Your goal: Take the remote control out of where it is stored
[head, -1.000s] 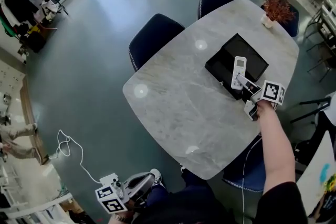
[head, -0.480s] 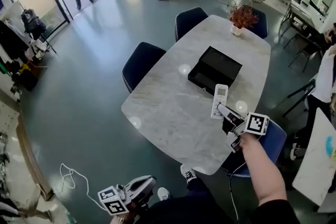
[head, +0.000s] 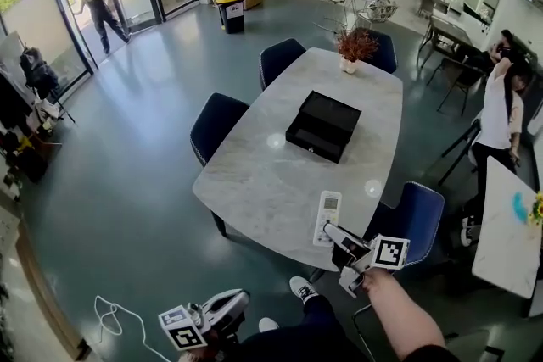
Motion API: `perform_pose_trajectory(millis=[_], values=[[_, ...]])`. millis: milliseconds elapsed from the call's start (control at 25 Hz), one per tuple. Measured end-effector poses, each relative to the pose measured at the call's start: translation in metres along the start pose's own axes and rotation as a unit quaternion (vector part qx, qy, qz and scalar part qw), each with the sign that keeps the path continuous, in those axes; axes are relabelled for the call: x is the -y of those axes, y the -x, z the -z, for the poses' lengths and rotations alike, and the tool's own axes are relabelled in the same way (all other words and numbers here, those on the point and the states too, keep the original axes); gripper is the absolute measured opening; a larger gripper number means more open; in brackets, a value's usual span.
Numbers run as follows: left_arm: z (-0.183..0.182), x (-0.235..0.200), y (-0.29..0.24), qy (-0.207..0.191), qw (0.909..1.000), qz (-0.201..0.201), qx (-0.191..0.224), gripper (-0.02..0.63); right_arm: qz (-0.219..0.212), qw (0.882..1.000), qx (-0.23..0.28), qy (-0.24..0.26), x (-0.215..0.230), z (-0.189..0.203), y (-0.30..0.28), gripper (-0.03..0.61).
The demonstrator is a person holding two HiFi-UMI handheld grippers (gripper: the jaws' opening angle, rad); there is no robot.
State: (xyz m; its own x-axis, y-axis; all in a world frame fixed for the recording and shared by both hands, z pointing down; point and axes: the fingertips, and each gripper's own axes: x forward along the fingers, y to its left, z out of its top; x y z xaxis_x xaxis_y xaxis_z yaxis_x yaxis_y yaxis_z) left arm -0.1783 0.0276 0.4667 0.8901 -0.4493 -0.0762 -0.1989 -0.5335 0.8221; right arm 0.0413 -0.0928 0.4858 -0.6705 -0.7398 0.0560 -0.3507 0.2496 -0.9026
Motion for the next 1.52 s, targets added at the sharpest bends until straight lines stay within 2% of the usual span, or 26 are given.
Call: perform_pose_trajectory(millis=[320,560,760,960,1160,1520], values=[[0.029,0.008,0.026,0.014,0.9981,0.031,-0.051,0.006,-0.019,1.0,0.005,-0.021,-0.039,0.099,0.039,0.11],[0.044,0.018,0.017,0.02,0.9957,0.054,-0.073,0.006,-0.014,0.999,0.017,-0.042,-0.051,0.135,0.073,0.11],[0.059,0.027,0.0,0.02,0.9924,0.072,-0.097,0.006,-0.022,0.998,0.029,-0.046,-0.065,0.15,0.094,0.11],[0.077,0.037,-0.023,0.03,0.9905,0.08,-0.107,0.006,-0.01,0.999,0.022,-0.033,-0.063,0.161,0.119,0.11],[0.092,0.055,-0.047,0.019,0.9883,0.087,-0.124,0.006,-0.021,0.999,0.021,-0.03,-0.067,0.156,0.141,0.11],[0.116,0.081,-0.082,0.007,0.9874,0.099,-0.123,0.006,-0.046,0.998,0.01,-0.028,-0.069,0.145,0.174,0.11]])
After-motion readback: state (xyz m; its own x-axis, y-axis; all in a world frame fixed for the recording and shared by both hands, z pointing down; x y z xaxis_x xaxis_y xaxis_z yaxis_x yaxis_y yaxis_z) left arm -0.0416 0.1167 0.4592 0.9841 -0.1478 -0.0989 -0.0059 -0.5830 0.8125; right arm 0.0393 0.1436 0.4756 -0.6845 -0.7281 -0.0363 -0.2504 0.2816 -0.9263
